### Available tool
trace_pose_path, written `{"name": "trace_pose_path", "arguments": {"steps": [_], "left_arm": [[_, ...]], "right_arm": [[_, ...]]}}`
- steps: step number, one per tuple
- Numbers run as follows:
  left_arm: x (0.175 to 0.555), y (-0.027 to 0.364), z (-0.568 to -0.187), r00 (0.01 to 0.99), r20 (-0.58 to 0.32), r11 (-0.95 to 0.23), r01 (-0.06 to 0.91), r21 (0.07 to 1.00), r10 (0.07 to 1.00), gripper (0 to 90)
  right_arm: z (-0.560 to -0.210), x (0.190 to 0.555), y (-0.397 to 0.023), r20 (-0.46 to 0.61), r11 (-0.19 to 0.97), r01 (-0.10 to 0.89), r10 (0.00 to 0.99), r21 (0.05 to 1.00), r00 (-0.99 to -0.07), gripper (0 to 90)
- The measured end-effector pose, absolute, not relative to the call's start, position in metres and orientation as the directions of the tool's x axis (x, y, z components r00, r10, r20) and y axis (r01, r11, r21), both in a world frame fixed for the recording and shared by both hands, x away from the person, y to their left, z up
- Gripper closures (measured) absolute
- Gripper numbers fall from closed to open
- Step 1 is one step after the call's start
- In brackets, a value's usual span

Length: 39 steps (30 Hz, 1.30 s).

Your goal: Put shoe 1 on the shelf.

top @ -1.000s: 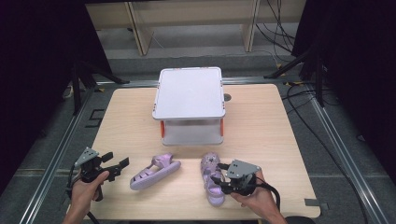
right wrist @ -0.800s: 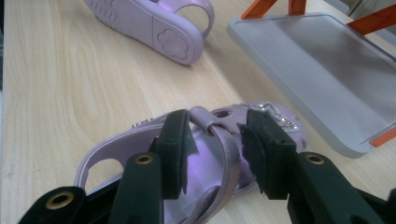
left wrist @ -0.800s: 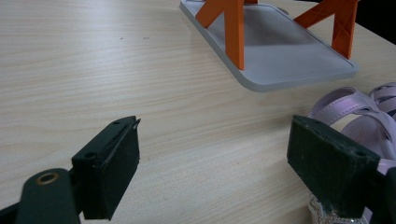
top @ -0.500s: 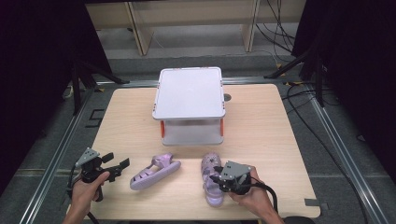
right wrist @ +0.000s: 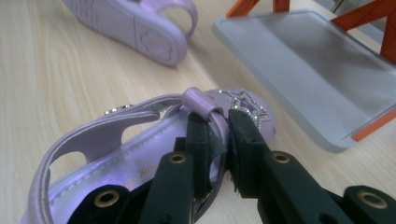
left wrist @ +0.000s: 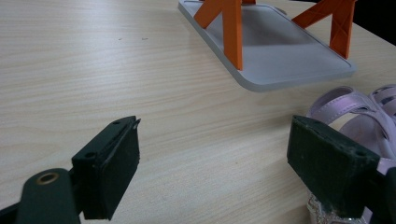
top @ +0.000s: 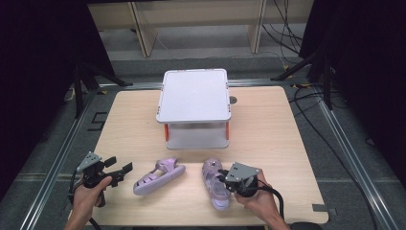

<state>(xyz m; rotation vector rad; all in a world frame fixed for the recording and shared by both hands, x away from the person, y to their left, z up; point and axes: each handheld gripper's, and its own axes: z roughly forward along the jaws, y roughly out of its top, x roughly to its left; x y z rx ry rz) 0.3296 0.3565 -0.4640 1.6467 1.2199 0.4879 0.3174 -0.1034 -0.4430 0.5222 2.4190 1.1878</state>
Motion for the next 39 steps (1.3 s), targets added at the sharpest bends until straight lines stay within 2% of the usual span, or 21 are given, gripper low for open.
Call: {"name": "trace_pose_path", "arguments": {"steps": [8, 15, 19, 20, 22, 25, 30, 32, 36, 38, 39], "left_arm": [[0.330, 0.357, -0.464, 0.410, -0.223, -0.005, 0.487, 0.874, 0.884, 16.3], [0.330, 0.357, -0.464, 0.411, -0.220, -0.008, 0.486, 0.874, 0.885, 16.4], [0.333, 0.359, -0.466, 0.437, -0.218, -0.008, 0.459, 0.888, 0.872, 16.4], [0.329, 0.359, -0.464, 0.387, -0.233, 0.011, 0.497, 0.867, 0.892, 16.4], [0.333, 0.360, -0.465, 0.445, -0.209, -0.018, 0.453, 0.891, 0.871, 16.4], [0.329, 0.359, -0.464, 0.410, -0.220, -0.008, 0.487, 0.873, 0.885, 16.4], [0.329, 0.359, -0.464, 0.403, -0.226, -0.002, 0.491, 0.871, 0.887, 16.3], [0.332, 0.359, -0.465, 0.438, -0.224, -0.003, 0.460, 0.888, 0.871, 16.3], [0.332, 0.360, -0.465, 0.439, -0.220, -0.007, 0.459, 0.888, 0.871, 16.3], [0.329, 0.359, -0.464, 0.408, -0.224, -0.003, 0.487, 0.873, 0.885, 16.3], [0.331, 0.360, -0.464, 0.428, -0.210, -0.019, 0.471, 0.882, 0.879, 16.3]], "right_arm": [[-0.432, 0.323, -0.109, -0.106, 0.517, 0.219, 0.527, 0.828, -0.843, 79.3], [-0.415, 0.328, -0.117, -0.080, 0.471, 0.226, 0.545, 0.853, -0.835, 79.3], [-0.399, 0.332, -0.117, -0.083, 0.445, 0.211, 0.554, 0.870, -0.828, 79.3], [-0.394, 0.333, -0.117, -0.086, 0.444, 0.204, 0.551, 0.872, -0.830, 79.3], [-0.378, 0.336, -0.113, -0.088, 0.432, 0.190, 0.547, 0.882, -0.832, 79.3], [-0.369, 0.338, -0.109, -0.098, 0.421, 0.177, 0.555, 0.890, -0.826, 79.4], [-0.349, 0.344, -0.097, -0.145, 0.433, 0.129, 0.544, 0.892, -0.826, 79.4], [-0.341, 0.347, -0.093, -0.132, 0.419, 0.127, 0.536, 0.899, -0.833, 79.4], [-0.323, 0.353, -0.087, -0.127, 0.411, 0.116, 0.518, 0.904, -0.846, 79.6], [-0.312, 0.361, -0.082, -0.129, 0.403, 0.104, 0.511, 0.909, -0.850, 79.6], [-0.312, 0.361, -0.082, -0.129, 0.403, 0.104, 0.511, 0.909, -0.850, 79.6]]}}
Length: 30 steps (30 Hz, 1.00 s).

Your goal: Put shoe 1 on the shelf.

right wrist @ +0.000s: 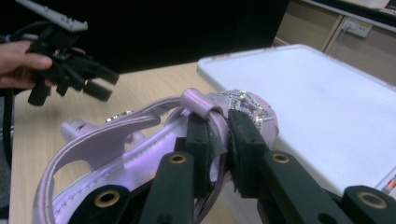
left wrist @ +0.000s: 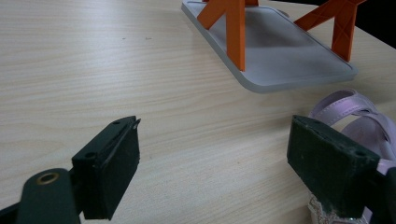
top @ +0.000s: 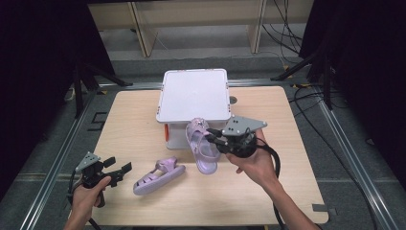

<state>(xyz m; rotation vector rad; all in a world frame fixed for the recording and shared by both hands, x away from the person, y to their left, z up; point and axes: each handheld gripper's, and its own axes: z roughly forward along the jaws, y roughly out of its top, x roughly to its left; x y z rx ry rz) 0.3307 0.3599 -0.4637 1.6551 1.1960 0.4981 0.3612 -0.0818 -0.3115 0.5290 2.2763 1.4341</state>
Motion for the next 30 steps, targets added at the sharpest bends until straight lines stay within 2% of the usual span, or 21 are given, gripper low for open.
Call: {"name": "trace_pose_path", "arguments": {"steps": [5, 6, 11, 12, 20, 21, 24, 25, 27, 30], "left_arm": [[0.333, 0.360, -0.465, 0.446, -0.214, -0.014, 0.454, 0.891, 0.869, 16.4], [0.328, 0.359, -0.464, 0.397, -0.238, 0.012, 0.495, 0.869, 0.886, 16.3], [0.329, 0.359, -0.463, 0.410, -0.226, -0.002, 0.486, 0.874, 0.884, 16.3], [0.332, 0.360, -0.465, 0.442, -0.222, -0.005, 0.457, 0.889, 0.869, 16.4], [0.332, 0.360, -0.464, 0.449, -0.223, -0.007, 0.455, 0.890, 0.865, 16.4], [0.329, 0.359, -0.463, 0.412, -0.232, 0.003, 0.485, 0.874, 0.881, 16.4], [0.329, 0.359, -0.463, 0.417, -0.227, -0.003, 0.483, 0.876, 0.880, 16.4], [0.332, 0.360, -0.464, 0.455, -0.207, -0.024, 0.451, 0.892, 0.866, 16.4], [0.331, 0.359, -0.465, 0.436, -0.233, 0.004, 0.466, 0.885, 0.869, 16.3], [0.332, 0.359, -0.465, 0.444, -0.227, -0.003, 0.460, 0.888, 0.867, 16.4]], "right_arm": [[-0.295, 0.378, -0.076, -0.120, 0.372, 0.099, 0.523, 0.923, -0.844, 79.6], [-0.292, 0.381, -0.074, -0.113, 0.372, 0.106, 0.520, 0.922, -0.847, 79.6], [-0.281, 0.398, -0.064, -0.134, 0.380, 0.094, 0.533, 0.920, -0.836, 79.6], [-0.280, 0.407, -0.058, -0.136, 0.380, 0.098, 0.543, 0.920, -0.829, 79.7], [-0.282, 0.437, -0.040, -0.129, 0.382, 0.126, 0.576, 0.916, -0.808, 79.8], [-0.284, 0.447, -0.036, -0.129, 0.390, 0.138, 0.585, 0.911, -0.801, 79.8], [-0.285, 0.455, -0.033, -0.142, 0.395, 0.134, 0.595, 0.909, -0.791, 79.8], [-0.286, 0.459, -0.031, -0.146, 0.391, 0.135, 0.610, 0.910, -0.779, 79.8], [-0.287, 0.467, -0.028, -0.138, 0.390, 0.150, 0.620, 0.908, -0.773, 79.8], [-0.288, 0.478, -0.024, -0.146, 0.392, 0.155, 0.637, 0.907, -0.757, 79.9]]}}
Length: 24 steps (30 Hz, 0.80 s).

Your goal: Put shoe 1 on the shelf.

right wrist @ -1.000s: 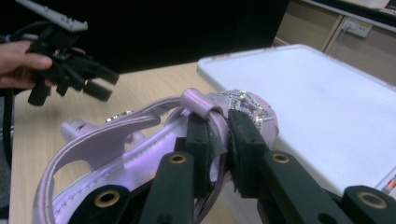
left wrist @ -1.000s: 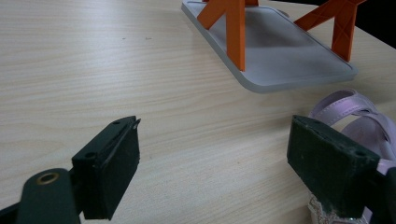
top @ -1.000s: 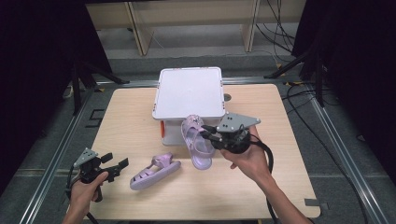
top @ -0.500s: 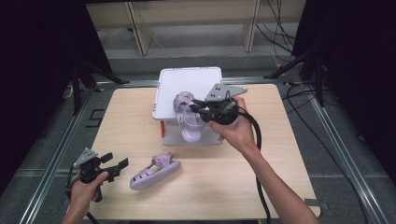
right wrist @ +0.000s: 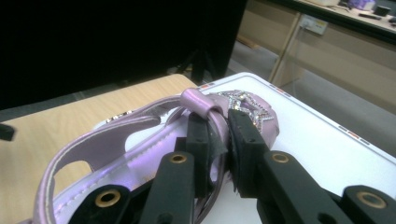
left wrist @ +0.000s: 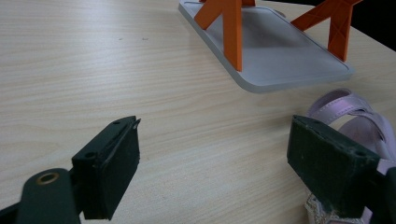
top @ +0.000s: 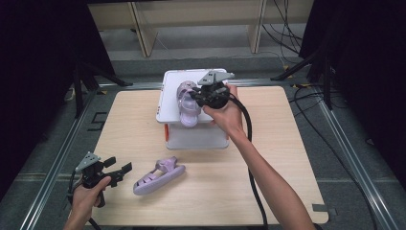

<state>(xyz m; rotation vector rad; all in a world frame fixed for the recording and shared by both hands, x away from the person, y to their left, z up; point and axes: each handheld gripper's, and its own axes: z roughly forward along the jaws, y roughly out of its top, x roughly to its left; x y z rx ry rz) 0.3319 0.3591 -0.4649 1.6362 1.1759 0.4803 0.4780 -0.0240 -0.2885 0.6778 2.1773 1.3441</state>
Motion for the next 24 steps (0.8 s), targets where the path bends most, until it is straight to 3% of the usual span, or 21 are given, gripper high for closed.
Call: {"name": "trace_pose_path", "arguments": {"steps": [24], "left_arm": [[0.331, 0.358, -0.465, 0.436, -0.240, 0.005, 0.474, 0.881, 0.867, 16.4]], "right_arm": [[-0.308, 0.534, -0.001, -0.142, 0.402, 0.228, 0.707, 0.887, -0.693, 79.7]]}}
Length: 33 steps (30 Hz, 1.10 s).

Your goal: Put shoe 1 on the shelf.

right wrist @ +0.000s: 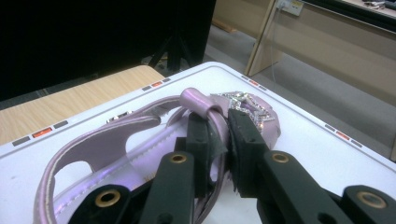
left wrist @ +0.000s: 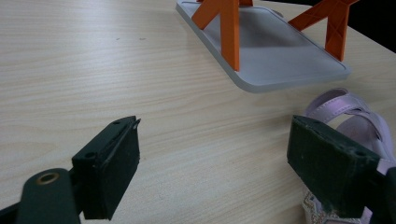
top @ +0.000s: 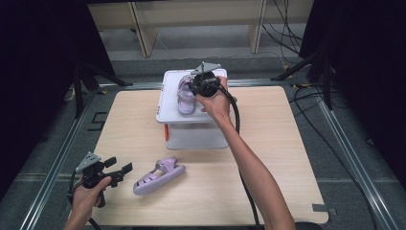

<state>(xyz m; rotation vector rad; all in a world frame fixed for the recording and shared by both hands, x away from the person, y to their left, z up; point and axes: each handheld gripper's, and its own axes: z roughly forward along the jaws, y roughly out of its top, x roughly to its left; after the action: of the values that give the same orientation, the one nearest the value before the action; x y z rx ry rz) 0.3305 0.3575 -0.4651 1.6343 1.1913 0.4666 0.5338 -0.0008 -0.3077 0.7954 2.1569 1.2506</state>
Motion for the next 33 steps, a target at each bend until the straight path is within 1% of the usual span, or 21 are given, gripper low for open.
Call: {"name": "trace_pose_path", "arguments": {"steps": [2, 4, 5, 7, 10, 11, 13, 15, 16, 17, 18, 20, 21, 22, 23, 24, 25, 27, 31, 33], "left_arm": [[0.331, 0.357, -0.465, 0.444, -0.235, 0.001, 0.466, 0.885, 0.864, 16.4], [0.332, 0.358, -0.465, 0.458, -0.221, -0.011, 0.452, 0.892, 0.861, 16.3], [0.332, 0.358, -0.465, 0.458, -0.224, -0.008, 0.451, 0.892, 0.860, 16.3], [0.332, 0.359, -0.465, 0.459, -0.223, -0.009, 0.451, 0.892, 0.860, 16.4], [0.330, 0.358, -0.465, 0.437, -0.239, 0.005, 0.473, 0.881, 0.867, 16.3], [0.331, 0.357, -0.465, 0.437, -0.241, 0.007, 0.472, 0.881, 0.866, 16.3], [0.331, 0.357, -0.465, 0.439, -0.240, 0.006, 0.470, 0.882, 0.866, 16.4], [0.332, 0.359, -0.464, 0.459, -0.223, -0.011, 0.453, 0.891, 0.860, 16.4], [0.330, 0.360, -0.463, 0.438, -0.219, -0.014, 0.468, 0.883, 0.872, 16.4], [0.331, 0.360, -0.463, 0.443, -0.221, -0.009, 0.461, 0.888, 0.869, 16.4], [0.332, 0.361, -0.463, 0.452, -0.214, -0.014, 0.450, 0.893, 0.866, 16.4], [0.332, 0.361, -0.465, 0.448, -0.228, 0.000, 0.454, 0.891, 0.865, 16.3], [0.332, 0.361, -0.464, 0.453, -0.224, -0.005, 0.451, 0.893, 0.863, 16.4], [0.332, 0.360, -0.464, 0.454, -0.219, -0.011, 0.452, 0.892, 0.864, 16.4], [0.329, 0.359, -0.462, 0.414, -0.236, 0.007, 0.484, 0.875, 0.879, 16.4], [0.329, 0.360, -0.462, 0.425, -0.227, -0.004, 0.476, 0.879, 0.876, 16.4], [0.329, 0.360, -0.462, 0.416, -0.232, 0.003, 0.483, 0.876, 0.880, 16.4], [0.330, 0.361, -0.463, 0.431, -0.217, -0.012, 0.469, 0.883, 0.876, 16.4], [0.333, 0.361, -0.465, 0.454, -0.222, -0.007, 0.451, 0.892, 0.863, 16.3], [0.332, 0.360, -0.465, 0.450, -0.224, -0.006, 0.455, 0.890, 0.864, 16.4]], "right_arm": [[-0.308, 0.533, 0.001, -0.139, 0.401, 0.236, 0.712, 0.885, -0.688, 78.9], [-0.310, 0.533, 0.003, -0.147, 0.398, 0.227, 0.717, 0.889, -0.682, 74.5], [-0.310, 0.534, 0.003, -0.136, 0.390, 0.237, 0.722, 0.890, -0.678, 70.2], [-0.310, 0.533, 0.002, -0.118, 0.378, 0.259, 0.735, 0.889, -0.668, 58.8], [-0.306, 0.530, -0.002, -0.075, 0.343, 0.282, 0.743, 0.896, -0.665, 46.6], [-0.306, 0.530, -0.002, -0.075, 0.343, 0.282, 0.743, 0.896, -0.665, 46.6], [-0.301, 0.524, -0.005, -0.036, 0.313, 0.295, 0.739, 0.903, -0.673, 43.1], [-0.296, 0.519, -0.008, -0.048, 0.321, 0.272, 0.722, 0.907, -0.690, 40.0], [-0.292, 0.514, -0.010, -0.046, 0.321, 0.275, 0.722, 0.906, -0.690, 39.5], [-0.288, 0.508, -0.013, -0.053, 0.309, 0.255, 0.724, 0.916, -0.688, 38.8], [-0.286, 0.504, -0.014, -0.030, 0.289, 0.264, 0.724, 0.920, -0.689, 38.8], [-0.282, 0.496, -0.019, -0.039, 0.289, 0.234, 0.701, 0.928, -0.712, 38.2], [-0.280, 0.490, -0.021, -0.025, 0.280, 0.240, 0.696, 0.930, -0.718, 38.2], [-0.280, 0.486, -0.022, -0.039, 0.289, 0.222, 0.684, 0.931, -0.728, 38.2], [-0.281, 0.480, -0.023, -0.029, 0.287, 0.229, 0.679, 0.930, -0.733, 38.1], [-0.283, 0.477, -0.024, -0.048, 0.297, 0.204, 0.665, 0.933, -0.745, 38.1], [-0.285, 0.473, -0.025, -0.053, 0.294, 0.191, 0.658, 0.937, -0.751, 38.1], [-0.289, 0.463, -0.027, -0.033, 0.283, 0.197, 0.644, 0.939, -0.764, 38.3], [-0.298, 0.444, -0.030, -0.042, 0.277, 0.164, 0.612, 0.947, -0.790, 38.4], [-0.302, 0.436, -0.031, -0.046, 0.272, 0.146, 0.593, 0.951, -0.804, 38.7]]}}
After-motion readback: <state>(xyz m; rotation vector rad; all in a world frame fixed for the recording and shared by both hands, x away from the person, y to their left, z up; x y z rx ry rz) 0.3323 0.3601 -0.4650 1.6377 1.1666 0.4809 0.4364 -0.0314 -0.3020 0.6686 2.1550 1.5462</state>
